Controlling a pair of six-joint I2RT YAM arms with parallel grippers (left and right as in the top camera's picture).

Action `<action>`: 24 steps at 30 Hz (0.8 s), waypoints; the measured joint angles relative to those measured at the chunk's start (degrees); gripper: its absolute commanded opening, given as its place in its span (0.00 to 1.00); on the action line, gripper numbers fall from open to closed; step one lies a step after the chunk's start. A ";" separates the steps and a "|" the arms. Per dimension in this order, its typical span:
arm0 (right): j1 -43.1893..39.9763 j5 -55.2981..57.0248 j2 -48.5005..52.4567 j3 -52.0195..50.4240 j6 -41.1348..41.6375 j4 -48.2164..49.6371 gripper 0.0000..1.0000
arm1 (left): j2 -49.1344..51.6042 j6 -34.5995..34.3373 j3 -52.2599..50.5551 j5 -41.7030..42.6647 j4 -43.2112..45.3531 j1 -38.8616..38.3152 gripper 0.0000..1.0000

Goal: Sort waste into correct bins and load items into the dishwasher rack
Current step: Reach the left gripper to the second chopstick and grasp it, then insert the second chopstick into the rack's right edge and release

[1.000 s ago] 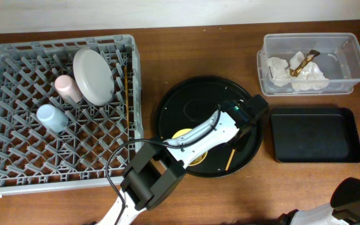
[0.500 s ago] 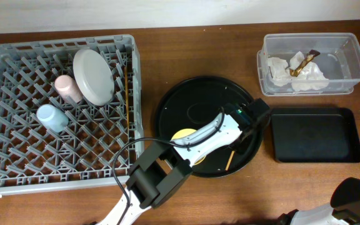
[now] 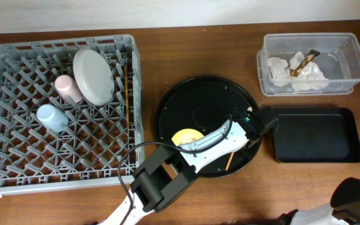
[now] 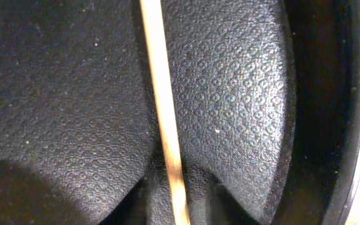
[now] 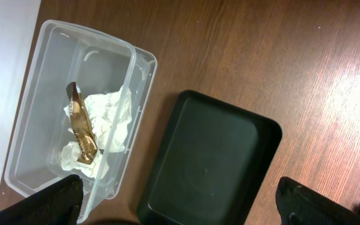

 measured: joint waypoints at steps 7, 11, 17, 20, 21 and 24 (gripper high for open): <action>0.00 0.00 0.00 0.00 0.02 0.00 0.99 | 1.29 -0.85 3.15 -0.20 -4.35 0.00 0.01; 0.00 0.02 0.00 0.00 0.04 0.00 0.99 | 4.17 -0.81 14.21 -0.15 -14.97 0.31 0.01; 0.00 -0.02 0.00 0.00 0.04 0.02 0.99 | 4.17 -0.81 44.70 -0.42 -32.26 6.01 0.01; 0.00 -0.02 0.00 0.00 0.02 0.00 0.99 | 3.89 -0.81 55.08 -2.71 -38.93 12.41 0.01; 0.00 -0.02 0.00 0.00 -0.02 0.00 0.99 | 3.80 -0.79 57.07 -3.56 -41.22 14.82 0.01; 0.00 0.00 0.00 0.00 0.02 0.00 0.99 | 3.61 0.59 59.41 -4.04 -43.06 22.40 0.01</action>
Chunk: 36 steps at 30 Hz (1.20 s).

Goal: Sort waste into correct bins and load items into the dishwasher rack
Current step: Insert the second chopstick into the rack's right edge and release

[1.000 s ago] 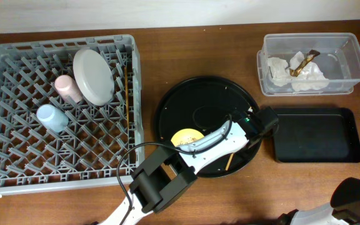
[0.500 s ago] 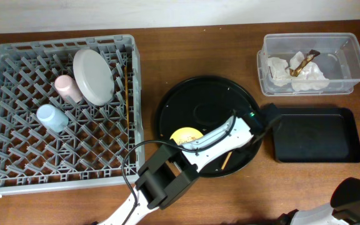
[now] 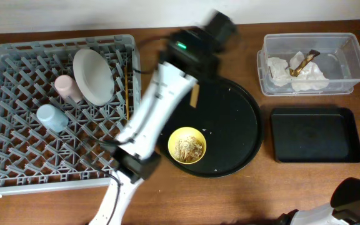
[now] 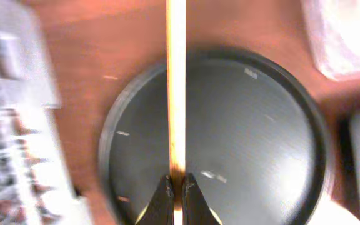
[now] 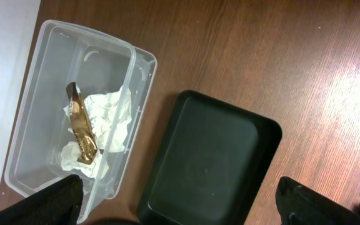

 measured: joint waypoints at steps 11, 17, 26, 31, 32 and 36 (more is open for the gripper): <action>0.00 0.00 0.00 0.00 0.02 0.02 0.99 | 0.02 1.51 -12.04 0.74 0.11 23.78 0.01; 0.00 -0.02 0.00 0.00 0.02 0.00 0.99 | 0.04 8.35 -22.40 4.46 5.38 26.73 0.01; 0.00 0.00 0.00 0.00 -0.02 0.00 0.99 | 0.04 14.19 -24.30 8.74 7.41 26.97 0.12; 0.00 0.00 0.00 0.00 0.02 0.00 0.99 | 0.04 14.36 -24.30 8.92 7.39 26.97 0.16; 0.00 0.00 0.00 0.00 0.00 0.00 0.99 | 0.04 14.38 -24.30 8.92 7.39 26.97 0.32; 0.00 0.00 0.00 0.00 -0.02 0.00 0.99 | 0.04 14.71 -24.30 9.81 6.21 26.97 0.49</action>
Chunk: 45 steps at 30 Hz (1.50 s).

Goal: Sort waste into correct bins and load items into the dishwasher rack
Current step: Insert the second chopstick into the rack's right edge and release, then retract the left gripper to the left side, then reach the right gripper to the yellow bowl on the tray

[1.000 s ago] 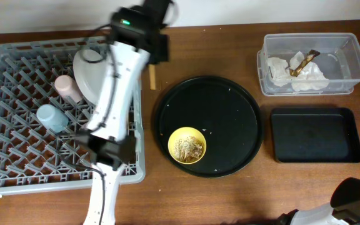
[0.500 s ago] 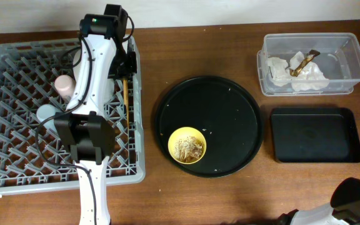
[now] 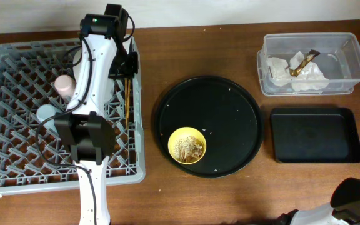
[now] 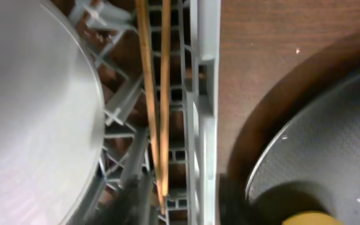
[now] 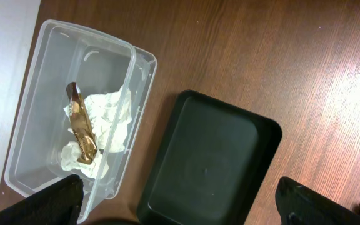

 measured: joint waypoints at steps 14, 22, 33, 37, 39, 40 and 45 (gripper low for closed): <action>0.00 0.00 0.00 0.00 0.02 0.00 0.99 | -11.65 -0.81 10.78 2.43 -6.51 1.38 0.99; 0.00 -0.02 0.00 0.00 0.02 0.00 0.99 | -25.05 -4.74 12.15 -0.81 -6.54 19.80 0.99; 0.00 -8.63 0.00 0.02 1.53 -1.27 0.99 | -25.46 -5.60 12.13 -1.01 -6.58 29.94 0.99; 0.07 -22.18 0.00 -0.02 1.88 -12.68 0.74 | -25.46 -5.60 12.13 -0.98 -6.56 29.99 0.99; 0.81 -27.47 0.00 -0.04 0.04 -14.16 0.74 | -25.46 -5.60 12.13 -1.01 -6.58 29.99 0.99; 1.99 -30.05 0.00 -0.04 -2.71 -14.27 0.74 | -25.46 -5.60 12.13 -1.01 -6.56 29.99 0.99; 19.30 -33.64 0.07 -0.07 -15.13 -14.16 0.75 | -25.46 -5.60 12.13 -1.01 -6.56 30.01 0.99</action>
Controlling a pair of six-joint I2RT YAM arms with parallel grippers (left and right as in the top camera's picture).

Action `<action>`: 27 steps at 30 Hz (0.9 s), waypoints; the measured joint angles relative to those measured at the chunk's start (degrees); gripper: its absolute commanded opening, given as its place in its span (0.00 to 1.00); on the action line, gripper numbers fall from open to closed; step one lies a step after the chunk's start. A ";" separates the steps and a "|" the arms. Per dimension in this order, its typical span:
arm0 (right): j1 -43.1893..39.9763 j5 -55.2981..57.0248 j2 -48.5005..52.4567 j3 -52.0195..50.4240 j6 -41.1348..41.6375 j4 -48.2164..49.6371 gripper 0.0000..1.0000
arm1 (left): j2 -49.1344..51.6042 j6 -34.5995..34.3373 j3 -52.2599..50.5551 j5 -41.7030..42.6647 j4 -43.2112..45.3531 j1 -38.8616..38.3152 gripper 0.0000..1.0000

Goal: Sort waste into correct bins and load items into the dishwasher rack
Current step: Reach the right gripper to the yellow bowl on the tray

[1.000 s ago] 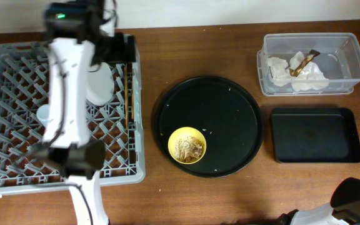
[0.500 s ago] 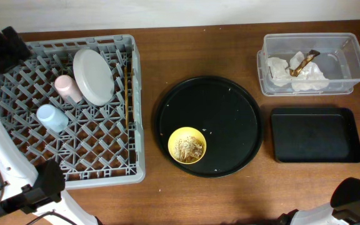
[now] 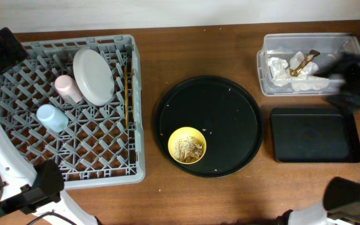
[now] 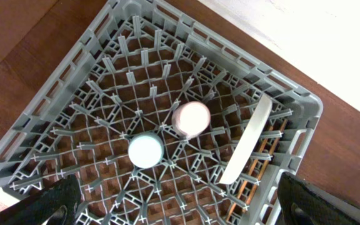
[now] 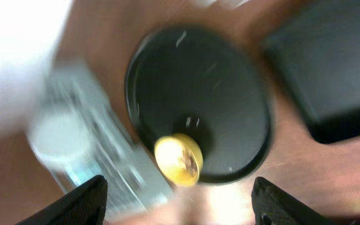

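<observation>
The grey dishwasher rack point(image 3: 17, 172) holds a grey plate point(image 3: 93, 76), a pink cup point(image 3: 67, 88), a blue cup point(image 3: 51, 117) and two wooden chopsticks point(image 3: 127, 94) along its right side. A yellow bowl point(image 3: 187, 145) of food scraps sits on the round black tray point(image 3: 230, 106). My left gripper point(image 4: 180, 209) is open high over the rack, at its far-left corner point(image 3: 4, 45). My right gripper point(image 5: 186, 203), open and blurred, looks down on the yellow bowl point(image 5: 179, 160); overhead it shows near the clear bin point(image 3: 355, 72).
A clear plastic bin point(image 3: 274, 84) at the back right holds crumpled tissue and a gold wrapper. A black rectangular tray point(image 3: 316, 134) lies in front of it. The left arm runs down the table's left edge.
My left gripper has left the rack's right side and is now open at the far left; both chopsticks lie in the rack. My right arm has left its rest and is blurred above the right-hand bins.
My left gripper was down on a chopstick on the round tray. Then it held the chopstick above the tray's far edge, then at the rack's right side beside another chopstick. Now the chopstick lies in the rack, the left gripper is away and the right arm has moved.
</observation>
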 measured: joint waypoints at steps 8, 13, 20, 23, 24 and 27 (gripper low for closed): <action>39.15 13.44 2.84 -0.42 -2.38 7.98 0.99 | 0.00 -0.15 0.00 0.02 0.00 -0.02 0.99; 52.19 18.29 6.80 -0.46 -2.16 13.05 0.99 | 0.00 -0.15 0.00 0.02 -0.02 -0.02 0.99; 62.23 25.57 18.51 -2.45 6.14 13.46 0.70 | 0.00 -0.17 0.00 0.02 -0.02 -0.02 0.99; 64.78 26.51 24.70 -3.10 8.13 13.44 0.62 | 0.00 -0.17 0.00 0.02 0.00 -0.02 0.99; 65.40 26.69 26.36 -3.10 8.48 13.42 0.58 | 0.00 -0.17 0.00 0.02 0.00 -0.02 1.00; 66.64 26.86 29.68 -3.82 9.31 13.53 0.55 | 0.00 -0.17 0.00 0.02 0.00 -0.02 0.99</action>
